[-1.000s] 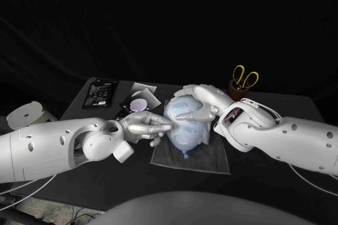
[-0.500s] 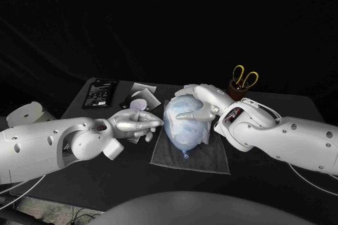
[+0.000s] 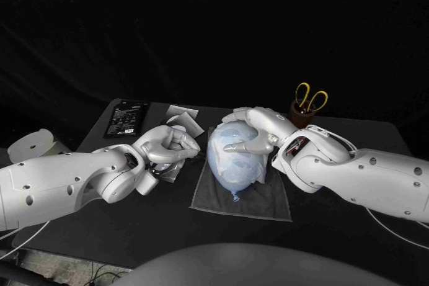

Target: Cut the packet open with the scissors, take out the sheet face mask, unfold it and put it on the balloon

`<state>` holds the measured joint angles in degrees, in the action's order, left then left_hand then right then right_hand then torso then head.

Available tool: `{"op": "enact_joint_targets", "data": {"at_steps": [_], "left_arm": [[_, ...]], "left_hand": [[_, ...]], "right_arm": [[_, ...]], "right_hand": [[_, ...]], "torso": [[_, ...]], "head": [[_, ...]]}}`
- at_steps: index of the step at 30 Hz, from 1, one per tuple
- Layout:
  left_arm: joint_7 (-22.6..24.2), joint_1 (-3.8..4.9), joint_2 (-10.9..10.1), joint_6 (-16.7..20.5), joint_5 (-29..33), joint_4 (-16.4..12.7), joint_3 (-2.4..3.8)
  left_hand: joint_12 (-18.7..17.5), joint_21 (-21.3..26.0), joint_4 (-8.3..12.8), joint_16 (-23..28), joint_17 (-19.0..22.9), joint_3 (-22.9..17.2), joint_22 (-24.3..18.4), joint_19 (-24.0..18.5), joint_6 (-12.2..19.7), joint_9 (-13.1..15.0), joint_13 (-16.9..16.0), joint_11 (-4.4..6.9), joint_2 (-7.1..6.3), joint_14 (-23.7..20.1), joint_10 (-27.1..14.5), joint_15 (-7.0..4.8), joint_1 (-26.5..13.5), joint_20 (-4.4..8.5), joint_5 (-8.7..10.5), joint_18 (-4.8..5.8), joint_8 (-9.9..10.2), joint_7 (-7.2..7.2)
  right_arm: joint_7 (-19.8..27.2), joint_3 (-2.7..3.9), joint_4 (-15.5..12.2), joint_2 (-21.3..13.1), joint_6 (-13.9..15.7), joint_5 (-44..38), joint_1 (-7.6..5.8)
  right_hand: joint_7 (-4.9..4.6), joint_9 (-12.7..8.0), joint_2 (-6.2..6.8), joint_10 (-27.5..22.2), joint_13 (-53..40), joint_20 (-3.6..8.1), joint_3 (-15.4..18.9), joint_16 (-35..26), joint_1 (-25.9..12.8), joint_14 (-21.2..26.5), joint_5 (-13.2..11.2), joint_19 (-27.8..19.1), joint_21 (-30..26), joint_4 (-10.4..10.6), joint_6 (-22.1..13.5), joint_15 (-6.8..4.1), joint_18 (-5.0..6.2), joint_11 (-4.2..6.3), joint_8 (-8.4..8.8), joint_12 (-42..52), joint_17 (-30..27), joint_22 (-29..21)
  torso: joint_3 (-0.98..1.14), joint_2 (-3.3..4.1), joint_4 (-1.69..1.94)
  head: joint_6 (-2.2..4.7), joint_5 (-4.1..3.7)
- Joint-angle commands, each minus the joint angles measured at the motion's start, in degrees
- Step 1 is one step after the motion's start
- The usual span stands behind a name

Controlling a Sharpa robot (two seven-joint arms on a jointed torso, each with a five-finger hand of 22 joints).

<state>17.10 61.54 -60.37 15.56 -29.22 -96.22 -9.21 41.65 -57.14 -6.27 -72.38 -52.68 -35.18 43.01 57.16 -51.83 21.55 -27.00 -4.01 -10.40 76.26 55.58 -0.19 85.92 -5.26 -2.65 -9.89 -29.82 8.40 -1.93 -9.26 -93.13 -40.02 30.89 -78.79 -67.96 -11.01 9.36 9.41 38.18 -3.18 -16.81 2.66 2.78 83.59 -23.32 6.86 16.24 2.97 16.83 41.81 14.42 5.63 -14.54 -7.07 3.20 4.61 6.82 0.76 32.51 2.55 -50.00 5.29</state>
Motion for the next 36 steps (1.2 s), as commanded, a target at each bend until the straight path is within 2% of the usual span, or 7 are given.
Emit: {"op": "enact_joint_targets", "data": {"at_steps": [1,6,8,11,16,25,36], "left_arm": [[-0.08,-0.05,1.2,13.26,-10.74,0.57,0.03],[-4.13,-0.09,2.87,18.14,-11.78,1.27,0.04],[-5.37,-0.1,3.29,18.78,-12.06,1.29,0.04],[-7.1,-0.12,3.96,19.04,-12.54,1.16,0.04],[-8.76,-0.18,4.73,17.69,-13.54,0.77,0.03],[-10.45,-0.35,5.41,15.15,-15.07,0.03,0.03],[-11.47,-0.48,6.47,14.77,-15.38,-0.33,0.04]], "left_hand": [[3.31,-2.77,-0.16,-3.18,-5.47,-0.67,3.33,2.7,0.54,5.19,-1.87,0.63,-0.68,2.59,0.15,-0.31,-2.07,0.15,-0.13,0.28,-3.2,-0.67],[13.69,-9.23,-1.37,-8.98,-15.39,-1.71,11.28,8.91,2.23,9.99,-7.77,2.3,-2.58,6.7,-0.18,-1.58,-5.57,1.16,-0.12,1.89,-10.86,-2.58],[15.64,-10.8,-1.59,-9.97,-17.44,-1.58,13.39,10.48,2.12,10.92,-8.83,2.62,-2.97,7.53,0.48,-1.88,-6.04,1.37,-0.1,2.33,-12.33,-3.0],[22.88,-13.22,-2.27,-11.33,-20.27,-1.3,16.49,12.81,2.69,13.61,-17.16,3.49,-3.82,8.73,5.02,-2.65,-7.09,2.04,-0.12,2.97,-16.08,-3.94],[28.61,-15.46,-2.47,-12.55,-23.14,-0.31,19.53,14.96,2.65,16.35,-24.75,4.32,-4.64,9.85,9.93,-3.4,-7.71,2.65,-0.11,3.61,-19.71,-4.88],[32.03,-17.28,-2.79,-13.45,-25.43,2.25,22.06,16.62,3.21,20.41,-29.61,5.21,-5.38,10.66,12.97,-4.21,-8.41,3.29,-0.12,4.13,-24.27,-5.89],[33.48,-18.27,-3.87,-13.97,-26.87,5.29,23.49,17.53,3.78,23.62,-31.93,5.87,-5.12,11.13,14.49,-4.78,-9.13,3.67,-0.15,4.43,-27.35,-6.64]], "right_arm": [[0.03,0.0,0.02,0.05,-0.01,-0.03,0.04],[0.04,0.0,-0.04,0.12,-0.11,0.05,0.04],[0.03,0.0,-0.08,0.1,-0.14,0.06,0.04],[0.01,0.0,-0.13,0.04,-0.2,0.07,0.04],[0.01,0.0,-0.13,0.04,-0.28,0.08,0.04],[0.0,0.0,-0.05,0.12,-0.4,0.11,0.04],[-0.04,0.0,-0.11,0.07,-0.51,0.12,0.04]], "right_hand": [[-4.85,0.08,-0.61,0.38,0.06,-0.01,-0.49,-0.35,-0.16,0.36,-0.37,-0.15,0.35,0.0,0.44,-0.01,0.27,0.18,-0.36,-0.12,-0.07,-0.06],[-4.85,0.08,-0.61,0.38,0.06,-0.01,-0.49,-0.35,-0.16,0.36,-0.37,-0.15,0.35,0.0,0.44,-0.01,0.27,0.18,-0.36,-0.12,-0.07,-0.06],[-4.87,0.11,-0.67,0.41,0.06,-0.01,-0.57,-0.36,-0.15,0.39,-0.41,-0.13,0.36,0.0,0.55,-0.01,0.27,0.15,-0.39,-0.11,-0.09,-0.06],[-4.87,0.11,-0.67,0.41,0.06,-0.01,-0.57,-0.36,-0.15,0.39,-0.41,-0.13,0.36,0.0,0.55,-0.01,0.27,0.15,-0.39,-0.11,-0.09,-0.06],[-4.87,0.11,-0.67,0.41,0.06,-0.01,-0.57,-0.36,-0.15,0.39,-0.41,-0.13,0.36,0.0,0.55,-0.01,0.27,0.15,-0.39,-0.11,-0.09,-0.06],[-4.9,0.12,-0.72,0.49,0.05,-0.01,-0.64,-0.37,-0.16,0.47,-0.45,-0.15,0.36,0.0,0.63,0.01,0.26,0.12,-0.42,-0.09,-0.11,-0.07],[-4.9,0.12,-0.72,0.49,0.05,-0.01,-0.64,-0.37,-0.16,0.47,-0.45,-0.15,0.36,0.0,0.63,0.01,0.26,0.12,-0.42,-0.09,-0.11,-0.07]], "torso": [[0.0,0.03,-0.1],[0.06,0.05,-0.06],[0.06,0.03,-0.02],[0.02,0.01,-0.03],[0.03,-0.03,0.03],[0.01,0.01,0.02],[0.04,0.0,-0.03]], "head": [[0.0,-0.09],[0.0,-0.17],[0.0,-0.21],[0.0,-0.2],[0.0,-0.21],[0.0,-0.38],[0.0,-0.42]]}}
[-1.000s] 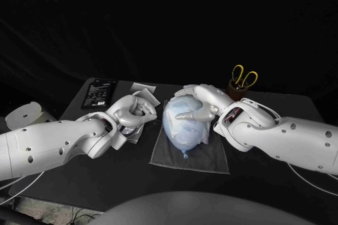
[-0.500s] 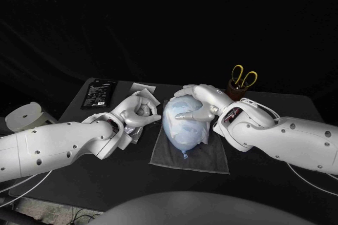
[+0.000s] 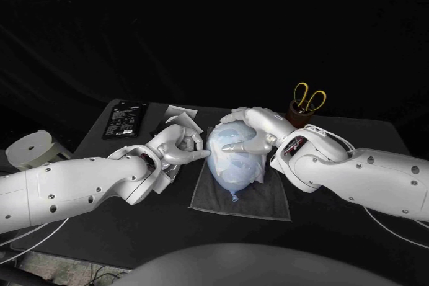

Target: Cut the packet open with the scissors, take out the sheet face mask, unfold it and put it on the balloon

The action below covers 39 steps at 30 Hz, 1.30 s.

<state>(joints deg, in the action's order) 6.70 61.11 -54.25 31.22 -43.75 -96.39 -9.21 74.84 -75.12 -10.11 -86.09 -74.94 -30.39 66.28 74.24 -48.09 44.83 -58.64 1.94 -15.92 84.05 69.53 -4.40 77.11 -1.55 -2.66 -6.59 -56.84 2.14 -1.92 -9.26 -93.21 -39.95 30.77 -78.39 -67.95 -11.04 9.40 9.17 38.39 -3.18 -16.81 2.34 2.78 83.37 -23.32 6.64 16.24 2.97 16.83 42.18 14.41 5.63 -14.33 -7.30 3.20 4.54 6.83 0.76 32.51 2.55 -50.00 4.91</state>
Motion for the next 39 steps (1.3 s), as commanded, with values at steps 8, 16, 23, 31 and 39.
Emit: {"op": "enact_joint_targets", "data": {"at_steps": [8,16,23,31,39], "left_arm": [[-1.04,-0.11,0.84,-1.01,-0.33,-0.27,0.05],[-0.41,-0.13,1.03,-1.57,-0.09,-0.53,0.05],[0.03,-0.14,1.34,-1.73,0.63,-0.87,0.06],[0.92,-0.14,1.16,-2.13,1.44,-1.46,0.07],[1.29,-0.15,0.83,-2.26,1.59,-1.89,0.09]], "left_hand": [[0.82,-0.54,-0.3,-0.42,-5.02,1.06,0.56,0.67,0.11,1.09,-1.17,0.1,0.54,3.47,1.18,-0.74,-0.28,0.08,-0.13,1.19,-0.96,-0.57],[1.02,-0.72,-0.58,-0.5,-5.24,1.87,0.83,0.84,0.1,1.74,-1.49,0.24,0.34,3.54,1.4,-0.86,-0.4,0.16,-0.13,1.25,-1.51,-0.73],[1.23,-0.86,-0.95,-0.6,-5.52,2.65,1.03,0.96,0.1,2.32,-1.85,0.36,0.34,3.61,1.66,-0.97,-0.58,0.23,-0.14,1.29,-1.97,-0.87],[1.39,-0.9,-1.35,-0.69,-5.75,3.44,1.09,0.98,0.19,2.77,-2.14,0.45,0.29,3.67,1.86,-1.05,-0.83,0.29,-0.14,1.3,-2.25,-0.97],[1.58,-0.97,-1.32,-0.73,-5.88,3.54,1.2,1.04,0.19,2.92,-2.51,0.5,0.4,3.71,2.1,-1.08,-0.61,0.31,-0.17,1.32,-2.34,-1.04]], "right_arm": [[-0.09,0.0,-0.01,0.0,-0.51,-0.28,0.03],[-0.14,0.0,0.06,-0.05,-0.58,-0.28,0.03],[-0.17,0.0,0.11,-0.06,-0.63,-0.28,0.03],[-0.23,0.0,0.3,-0.07,-0.72,-0.28,0.03],[-0.27,0.0,0.39,-0.12,-0.82,-0.28,0.05]], "right_hand": [[-4.94,0.1,-0.52,0.3,0.05,-0.01,-0.42,-0.38,0.06,0.64,-0.26,-0.16,0.37,-0.01,0.36,0.03,0.25,-0.13,-0.24,-0.09,-0.1,-0.08],[-4.96,0.1,-0.53,0.21,0.06,-0.01,-0.45,-0.4,0.06,0.76,-0.27,-0.14,0.38,-0.01,0.37,0.04,0.25,-0.15,-0.25,-0.1,-0.13,-0.08],[-4.96,0.1,-0.53,0.21,0.06,-0.01,-0.45,-0.4,0.06,0.76,-0.27,-0.14,0.38,-0.01,0.37,0.04,0.25,-0.15,-0.25,-0.1,-0.13,-0.08],[-4.99,0.11,-0.55,0.21,0.06,-0.01,-0.52,-0.42,0.07,0.91,-0.27,-0.16,0.38,-0.01,0.44,0.06,0.23,-0.16,-0.27,-0.11,-0.18,-0.09],[-5.0,0.12,-0.58,0.28,0.06,-0.01,-0.58,-0.45,0.09,1.12,-0.27,-0.16,0.39,-0.02,0.51,0.07,0.22,-0.17,-0.29,-0.11,-0.22,-0.09]], "torso": [[0.08,-0.01,-0.01],[0.01,-0.03,0.03],[0.0,-0.02,0.03],[0.04,-0.01,0.02],[0.02,-0.02,0.0]], "head": [[0.0,-0.17],[0.0,-0.41],[0.0,-0.52],[0.0,-0.67],[0.0,-0.74]]}}
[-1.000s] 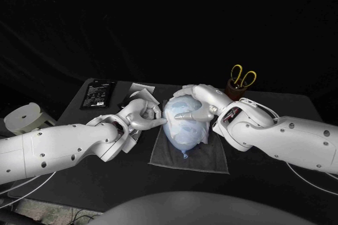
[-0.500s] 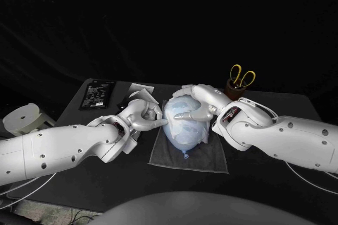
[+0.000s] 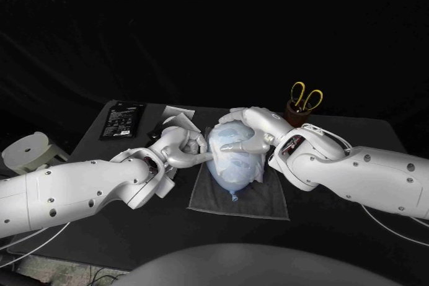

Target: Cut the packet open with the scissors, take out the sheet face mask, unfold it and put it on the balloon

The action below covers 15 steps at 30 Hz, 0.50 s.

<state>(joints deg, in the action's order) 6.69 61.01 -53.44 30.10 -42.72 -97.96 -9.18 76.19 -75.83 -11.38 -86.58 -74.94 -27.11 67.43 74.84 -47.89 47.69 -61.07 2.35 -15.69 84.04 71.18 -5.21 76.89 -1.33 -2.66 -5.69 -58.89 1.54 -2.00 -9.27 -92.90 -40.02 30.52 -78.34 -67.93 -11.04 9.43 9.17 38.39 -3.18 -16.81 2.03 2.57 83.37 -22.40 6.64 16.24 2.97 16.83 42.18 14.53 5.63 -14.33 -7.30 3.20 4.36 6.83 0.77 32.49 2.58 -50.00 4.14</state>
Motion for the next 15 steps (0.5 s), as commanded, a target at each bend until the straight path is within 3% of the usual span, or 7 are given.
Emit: {"op": "enact_joint_targets", "data": {"at_steps": [1,15], "left_arm": [[1.35,-0.04,0.01,-1.2,0.58,-0.39,0.06],[1.07,-0.04,0.53,-1.8,0.66,-0.73,0.09]], "left_hand": [[0.24,-0.26,-0.05,-0.26,-5.92,0.27,0.05,0.43,0.0,0.1,-0.11,0.1,0.21,3.73,0.46,-0.29,-0.33,0.09,-0.17,0.41,-0.31,-0.45],[0.52,-0.41,0.08,-0.34,-6.15,0.18,0.27,0.56,0.01,0.42,-0.63,0.23,0.66,3.79,0.82,-0.4,0.35,0.13,-0.19,0.46,-0.45,-0.58]], "right_arm": [[-0.19,0.01,0.08,-0.06,-0.58,-0.33,0.04],[-0.19,0.0,0.1,-0.07,-0.62,-0.33,0.09]], "right_hand": [[-5.01,0.1,-0.58,0.28,0.06,-0.01,-0.27,-0.24,0.09,0.19,-0.27,-0.16,0.39,-0.03,0.51,-0.04,0.23,-0.17,-0.3,-0.11,-0.05,-0.09],[-5.01,0.1,-0.58,0.28,0.06,-0.01,-0.27,-0.24,0.09,0.19,-0.27,-0.16,0.39,-0.03,0.51,-0.04,0.23,-0.17,-0.3,-0.11,-0.05,-0.09]], "torso": [[0.0,0.01,-0.03],[0.04,-0.03,0.01]], "head": [[0.0,-0.05],[0.0,-0.24]]}}
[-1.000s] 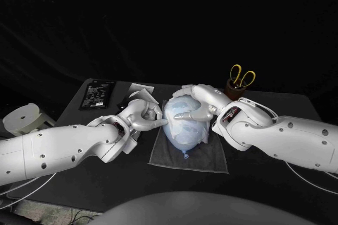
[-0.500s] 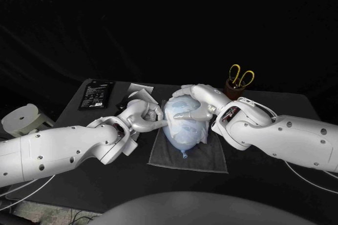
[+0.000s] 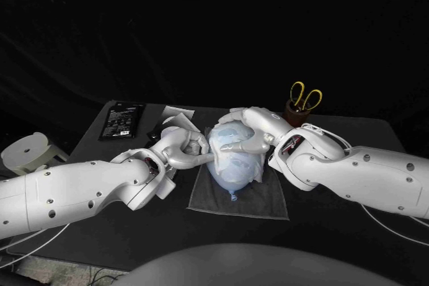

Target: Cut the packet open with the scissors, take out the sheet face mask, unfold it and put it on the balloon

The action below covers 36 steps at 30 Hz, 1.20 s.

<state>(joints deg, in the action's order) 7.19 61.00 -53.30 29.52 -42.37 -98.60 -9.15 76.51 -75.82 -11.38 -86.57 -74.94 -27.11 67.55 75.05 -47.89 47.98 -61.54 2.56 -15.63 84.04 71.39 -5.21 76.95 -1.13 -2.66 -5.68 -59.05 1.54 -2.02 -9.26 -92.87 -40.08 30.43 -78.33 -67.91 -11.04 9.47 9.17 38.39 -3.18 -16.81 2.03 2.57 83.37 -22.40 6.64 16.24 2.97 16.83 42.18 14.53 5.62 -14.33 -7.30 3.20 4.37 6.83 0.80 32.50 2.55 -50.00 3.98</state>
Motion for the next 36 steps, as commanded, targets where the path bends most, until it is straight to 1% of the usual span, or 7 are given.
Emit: {"op": "enact_joint_targets", "data": {"at_steps": [1,6,12,18,25,32,36], "left_arm": [[0.5,-0.04,0.55,-1.33,0.3,-0.03,0.07],[0.51,-0.04,1.18,-1.67,0.31,0.08,0.1],[0.94,-0.03,1.38,-1.76,0.5,-0.19,0.25],[1.62,-0.02,1.17,-1.68,0.81,-0.77,0.61],[2.36,-0.02,0.49,-2.42,1.2,-1.24,1.15],[2.76,-0.02,0.07,-3.21,1.35,-1.54,1.35],[2.76,-0.01,0.31,-3.39,1.37,-1.52,1.39]], "left_hand": [[0.21,-0.41,0.08,-0.35,-6.15,0.18,0.14,0.36,0.02,0.13,-0.16,0.03,0.6,3.79,0.61,-0.4,0.29,-0.07,-0.19,0.45,-0.29,-0.59],[0.2,-0.5,0.09,-0.37,-6.22,0.16,0.27,0.44,0.02,0.15,-0.13,0.04,0.64,3.81,0.59,-0.41,0.35,-0.07,-0.19,0.48,-0.3,-0.6],[0.26,-0.56,-0.43,-0.35,-6.14,1.0,0.35,0.48,0.07,0.48,-0.21,0.02,0.32,3.79,0.63,-0.43,-0.29,-0.02,-0.15,0.49,-0.41,-0.56],[0.33,-0.58,-1.36,-0.37,-6.22,3.09,0.38,0.47,0.09,1.05,-0.3,0.07,0.15,3.8,0.67,-0.47,-1.08,0.04,-0.14,0.49,-0.61,-0.63],[0.3,-0.62,-1.79,-0.34,-6.16,4.4,0.47,0.49,0.17,1.35,-0.27,0.12,0.32,3.78,0.6,-0.52,-1.03,0.08,-0.14,0.51,-0.6,-0.69],[0.24,-0.68,-1.88,-0.36,-6.23,4.87,0.57,0.54,0.2,1.46,-0.18,0.14,0.36,3.8,0.51,-0.53,-0.88,0.08,-0.14,0.53,-0.59,-0.71],[0.24,-0.69,-1.89,-0.36,-6.22,5.05,0.59,0.55,0.23,1.5,-0.18,0.15,0.42,3.79,0.5,-0.54,-0.73,0.09,-0.15,0.53,-0.57,-0.73]], "right_arm": [[-0.17,-0.01,0.08,-0.01,-0.54,-0.33,0.07],[-0.14,-0.01,0.08,0.02,-0.5,-0.24,0.09],[-0.12,-0.01,0.09,0.01,-0.34,-0.15,0.1],[0.14,-0.01,0.13,-0.02,0.22,0.23,0.13],[1.25,-0.01,0.33,-0.09,2.28,1.72,0.18],[2.41,-0.02,0.46,-0.17,4.28,3.68,0.2],[3.86,-0.02,0.42,-0.22,6.18,5.54,0.21]], "right_hand": [[-5.03,0.04,-0.63,0.28,0.06,-0.01,-0.35,-0.27,0.12,0.36,-0.29,-0.16,0.4,-0.03,0.47,-0.02,0.21,-0.18,-0.3,-0.11,-0.1,-0.1],[-5.03,0.04,-0.63,0.28,0.06,-0.01,-0.35,-0.27,0.12,0.36,-0.29,-0.16,0.4,-0.03,0.47,-0.02,0.21,-0.18,-0.3,-0.11,-0.1,-0.1],[-5.06,0.04,-0.69,0.26,0.07,-0.01,-0.42,-0.28,0.12,0.41,-0.29,-0.12,0.41,-0.04,0.5,-0.01,0.2,-0.19,-0.31,-0.12,-0.12,-0.08],[-5.15,0.05,-0.99,0.55,0.04,-0.01,-0.64,-0.25,0.07,0.36,-0.24,0.01,0.47,-0.03,0.55,0.01,0.18,-0.24,-0.33,-0.09,-0.14,-0.04],[-5.34,0.11,-1.55,1.0,0.01,0.0,-1.05,-0.15,-0.06,0.05,-0.13,0.54,0.66,-0.07,0.92,0.0,0.19,-0.26,-0.46,-0.04,-0.14,0.16],[-5.39,0.08,-1.79,0.9,0.03,0.01,-1.23,-0.14,-0.13,0.08,-0.16,0.92,0.8,-0.1,0.89,-0.01,0.23,-0.28,-0.47,-0.06,-0.17,0.29],[-5.5,0.07,-2.45,1.08,0.03,0.02,-1.83,-0.08,-0.08,-0.16,-0.27,1.78,1.15,-0.22,1.01,-0.03,0.3,-0.3,-0.51,-0.07,-0.2,0.57]], "torso": [[0.02,-0.04,0.04],[0.0,0.04,-0.11],[0.04,0.01,0.03],[-0.02,-0.05,0.01],[0.0,-0.03,0.05],[-0.02,-0.02,0.01],[-0.02,0.02,-0.02]], "head": [[0.0,-0.12],[0.0,-0.1],[0.0,-0.32],[0.0,-0.44],[0.0,-0.64],[0.0,-0.66],[0.0,-0.6]]}}
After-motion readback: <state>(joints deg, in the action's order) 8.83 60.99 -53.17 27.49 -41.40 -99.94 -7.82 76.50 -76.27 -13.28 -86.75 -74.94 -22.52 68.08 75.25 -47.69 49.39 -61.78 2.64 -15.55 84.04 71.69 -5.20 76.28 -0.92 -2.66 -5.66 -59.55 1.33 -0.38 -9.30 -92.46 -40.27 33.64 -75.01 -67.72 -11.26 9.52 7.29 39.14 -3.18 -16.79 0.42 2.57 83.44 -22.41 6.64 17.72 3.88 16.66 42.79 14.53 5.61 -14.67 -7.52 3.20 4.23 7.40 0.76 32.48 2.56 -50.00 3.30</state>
